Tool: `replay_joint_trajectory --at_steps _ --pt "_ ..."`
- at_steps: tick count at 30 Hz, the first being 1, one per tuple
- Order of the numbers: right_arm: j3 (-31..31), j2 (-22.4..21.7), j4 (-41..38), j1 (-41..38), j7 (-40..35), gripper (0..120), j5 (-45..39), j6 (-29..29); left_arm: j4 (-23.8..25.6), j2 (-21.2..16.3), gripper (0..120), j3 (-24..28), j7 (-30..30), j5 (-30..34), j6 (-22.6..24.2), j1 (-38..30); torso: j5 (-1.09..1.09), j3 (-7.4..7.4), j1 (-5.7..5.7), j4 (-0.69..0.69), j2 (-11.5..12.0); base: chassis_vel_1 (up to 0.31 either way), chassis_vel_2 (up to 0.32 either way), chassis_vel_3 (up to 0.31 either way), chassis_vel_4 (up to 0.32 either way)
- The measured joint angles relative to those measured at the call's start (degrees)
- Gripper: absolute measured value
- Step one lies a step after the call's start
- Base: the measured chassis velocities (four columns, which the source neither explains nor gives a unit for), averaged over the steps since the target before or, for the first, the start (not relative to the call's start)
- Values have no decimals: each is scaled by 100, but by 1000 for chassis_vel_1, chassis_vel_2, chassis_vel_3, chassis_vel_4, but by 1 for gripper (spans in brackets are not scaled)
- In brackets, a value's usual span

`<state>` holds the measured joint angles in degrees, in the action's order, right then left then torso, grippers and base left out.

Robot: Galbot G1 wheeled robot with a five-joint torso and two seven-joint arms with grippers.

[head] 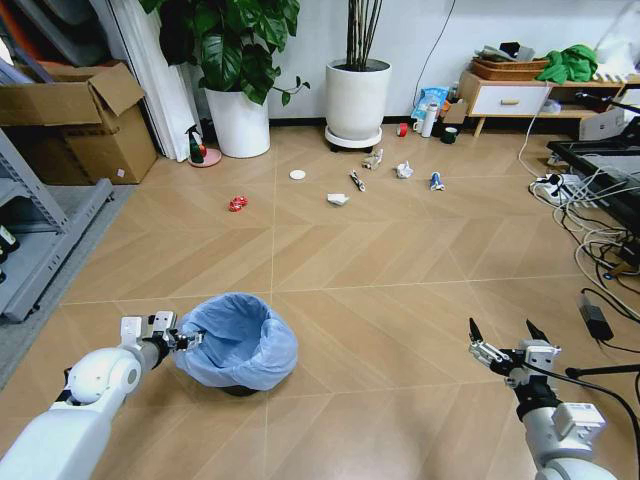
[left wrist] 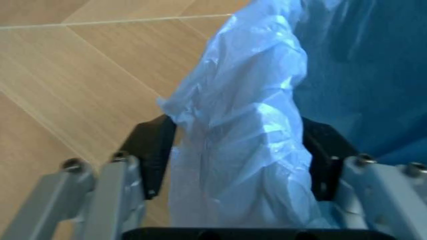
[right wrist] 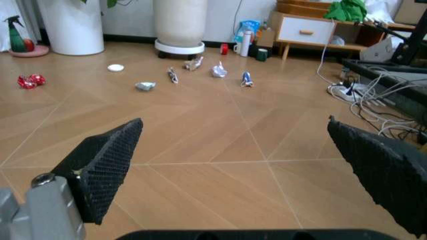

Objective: Pick up the trash bin and place the garbage on the floor into it.

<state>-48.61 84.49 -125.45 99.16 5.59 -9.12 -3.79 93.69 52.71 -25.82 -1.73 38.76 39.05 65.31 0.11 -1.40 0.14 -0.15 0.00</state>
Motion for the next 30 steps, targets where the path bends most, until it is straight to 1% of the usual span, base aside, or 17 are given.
replay_joint_trajectory --at_steps 1,2,4,6,7,10,11,12,13,16,22,25,26,29,30 --pt "-6 -4 3 0 0 100 -3 1 5 14 57 16 -5 -1 3 0 0 0 0 0 0 0 0 0 0" --pt "-6 -4 3 0 0 100 -3 1 5 14 57 16 -5 -1 3 0 0 0 0 0 0 0 0 0 0" --pt "-13 -7 9 0 0 100 -6 8 37 39 43 55 -16 -1 7 -1 -1 0 0 0 0 0 0 0 0" --pt "-14 -5 14 -2 0 100 -7 11 61 51 36 75 -20 0 12 -4 0 0 0 0 0 0 0 0 0" --pt "-14 -5 14 -2 0 100 -7 11 61 51 36 75 -20 0 12 -4 0 0 0 0 0 0 0 0 0" --pt "-4 0 30 -27 0 100 -9 17 82 66 22 90 -7 3 10 -8 0 0 0 0 0 0 0 0 0" --pt "-4 0 30 -27 0 100 -9 17 82 66 22 90 -7 3 10 -8 0 0 0 0 0 0 0 0 0" --pt "-3 -3 31 -33 0 100 -11 17 82 68 18 90 2 3 1 -5 0 0 0 0 0 0 0 0 0" --pt "-1 -10 31 -41 0 100 -16 16 82 79 12 83 16 3 -20 3 0 0 0 0 0 0 0 0 0" --pt "-1 -31 32 -44 -10 100 -37 6 83 138 1 39 8 13 -90 42 0 0 0 0 0 0 0 0 0" --pt "-32 -65 13 -85 -77 100 -128 -118 261 247 0 -75 -42 80 -302 222 2 0 0 0 0 0 0 0 0" --pt "-48 -86 -30 -157 -139 100 -219 -266 553 348 0 -233 134 132 -315 424 -1 0 0 0 0 0 0 0 0" --pt "-48 -86 -30 -157 -139 100 -219 -266 553 348 0 -233 134 132 -315 424 -1 0 0 0 0 0 0 0 0" --pt "-42 -103 -75 -250 -337 100 -271 -391 940 438 0 -395 463 147 -361 673 0 0 0 1 0 0 0 0 0" --pt "-42 -103 -75 -250 -337 100 -271 -391 940 438 0 -395 463 147 -361 673 0 0 0 1 0 0 0 0 0"
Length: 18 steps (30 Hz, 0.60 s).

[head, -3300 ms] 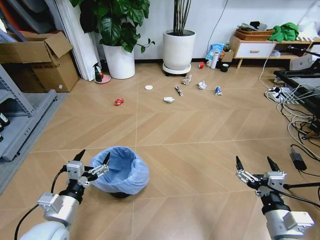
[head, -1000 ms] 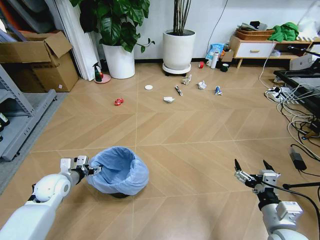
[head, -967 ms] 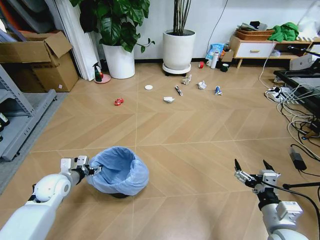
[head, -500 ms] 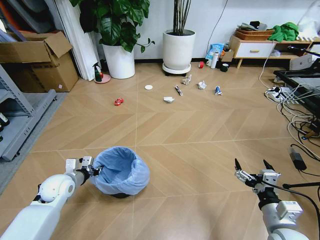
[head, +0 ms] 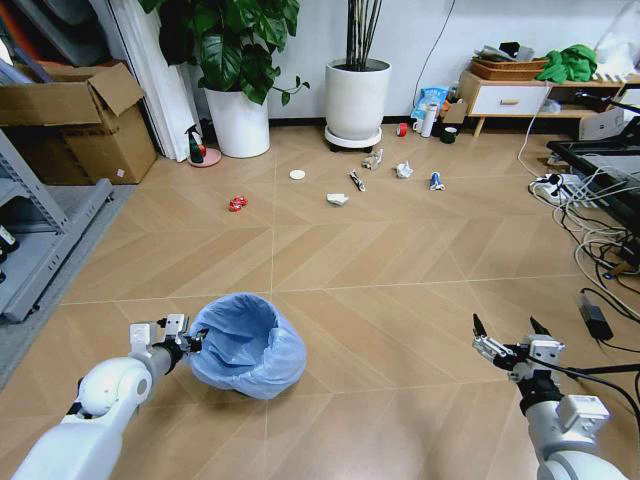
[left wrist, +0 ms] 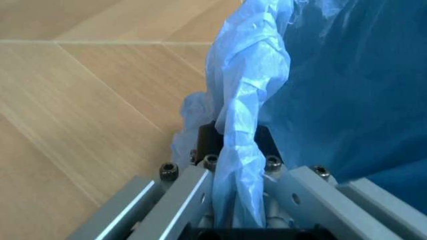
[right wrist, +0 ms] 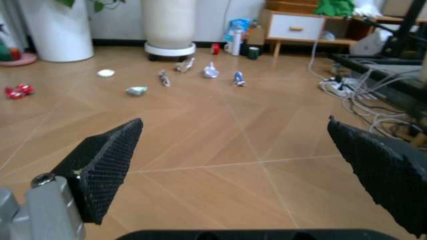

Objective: Pick up the trash bin and place the garbage on the floor into it.

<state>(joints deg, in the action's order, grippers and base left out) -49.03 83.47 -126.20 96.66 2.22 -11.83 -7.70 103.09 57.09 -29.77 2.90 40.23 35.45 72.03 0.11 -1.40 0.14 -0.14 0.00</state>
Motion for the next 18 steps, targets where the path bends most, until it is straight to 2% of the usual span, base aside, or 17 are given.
replay_joint_trajectory --at_steps 4,6,10,18 --pt "-5 -30 -31 -44 -77 100 8 -20 514 61 0 -195 477 -177 88 273 -1 0 0 -2 0 0 0 0 0" --pt "-13 -60 -87 -61 -91 100 16 -22 903 132 0 -392 951 -160 291 532 -1 0 0 -1 0 0 0 0 0" --pt "-17 -96 -187 -97 -94 100 43 -32 1280 231 0 -656 1316 -168 441 950 0 0 0 0 0 0 0 0 0" --pt "-1 -191 -543 -74 -111 100 105 -182 1823 468 0 -1212 1312 22 464 1578 1 1 0 -1 0 0 0 0 0"
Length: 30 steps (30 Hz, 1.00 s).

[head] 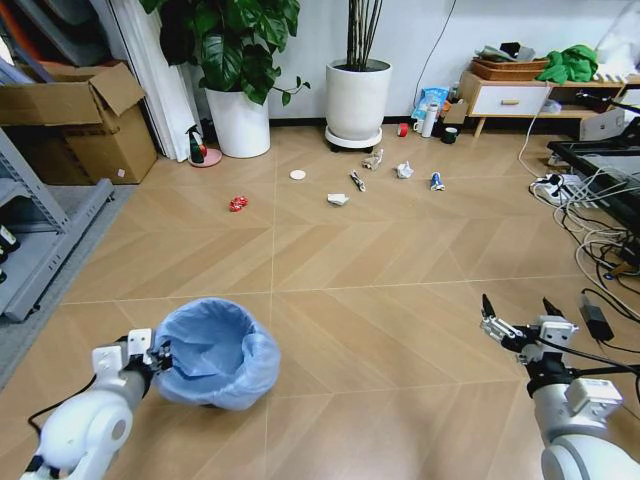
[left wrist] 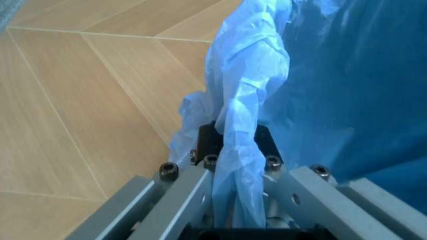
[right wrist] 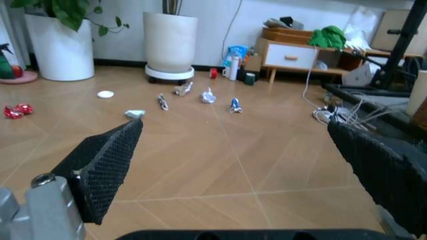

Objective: Pick up the trash bin and place the garbage on the floor into it.

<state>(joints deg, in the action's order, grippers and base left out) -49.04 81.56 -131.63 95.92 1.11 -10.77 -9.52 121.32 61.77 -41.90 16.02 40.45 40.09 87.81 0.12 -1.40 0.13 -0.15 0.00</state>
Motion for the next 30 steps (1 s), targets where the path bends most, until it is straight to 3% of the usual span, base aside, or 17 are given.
replay_joint_trajectory --at_steps 7,30 --pt "5 -69 -161 -17 -4 100 57 -180 270 134 0 -144 -44 78 2 234 -1 0 0 0 0 0 0 0 0" --pt "23 14 -6 -80 29 100 212 -126 276 169 0 189 -211 -43 -64 103 0 -1 0 0 0 -34 43 34 -53"
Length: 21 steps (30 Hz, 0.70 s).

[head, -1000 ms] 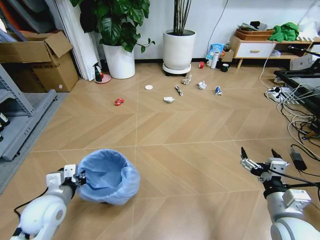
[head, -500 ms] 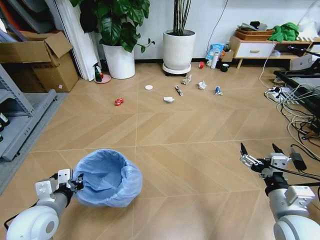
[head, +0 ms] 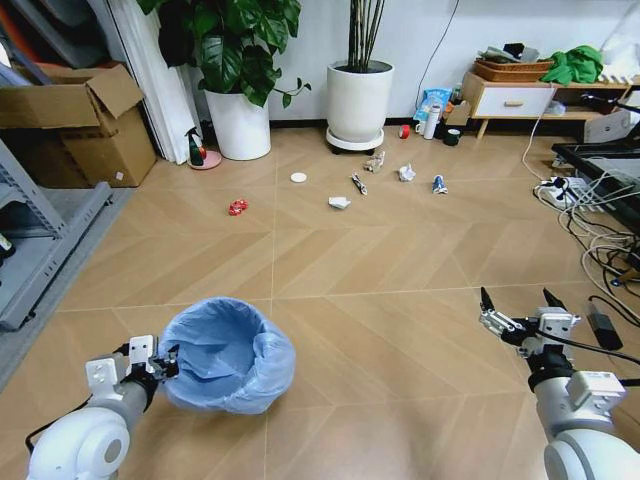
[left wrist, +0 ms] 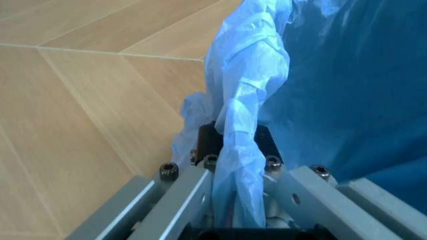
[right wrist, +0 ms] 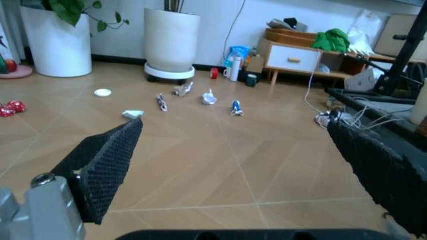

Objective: Pick up the trash bin and place the garbage on the floor into it.

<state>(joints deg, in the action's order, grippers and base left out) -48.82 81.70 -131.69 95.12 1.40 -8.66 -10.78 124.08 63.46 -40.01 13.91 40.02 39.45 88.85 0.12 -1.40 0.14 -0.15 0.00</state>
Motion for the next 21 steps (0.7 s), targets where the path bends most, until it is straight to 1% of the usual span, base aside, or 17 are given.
replay_joint_trajectory --at_steps 8,18,21 --pt "17 47 1 22 8 100 52 19 19 19 0 77 -103 -77 -5 13 -1 0 0 0 0 13 145 -8 -152" --pt "52 60 18 2 18 100 77 10 27 39 0 79 -229 -215 -97 39 0 1 0 0 0 17 186 -26 -199" --pt "53 64 29 1 26 100 80 10 27 49 0 79 -274 -285 -125 62 -3 0 0 1 0 7 191 -7 -194"
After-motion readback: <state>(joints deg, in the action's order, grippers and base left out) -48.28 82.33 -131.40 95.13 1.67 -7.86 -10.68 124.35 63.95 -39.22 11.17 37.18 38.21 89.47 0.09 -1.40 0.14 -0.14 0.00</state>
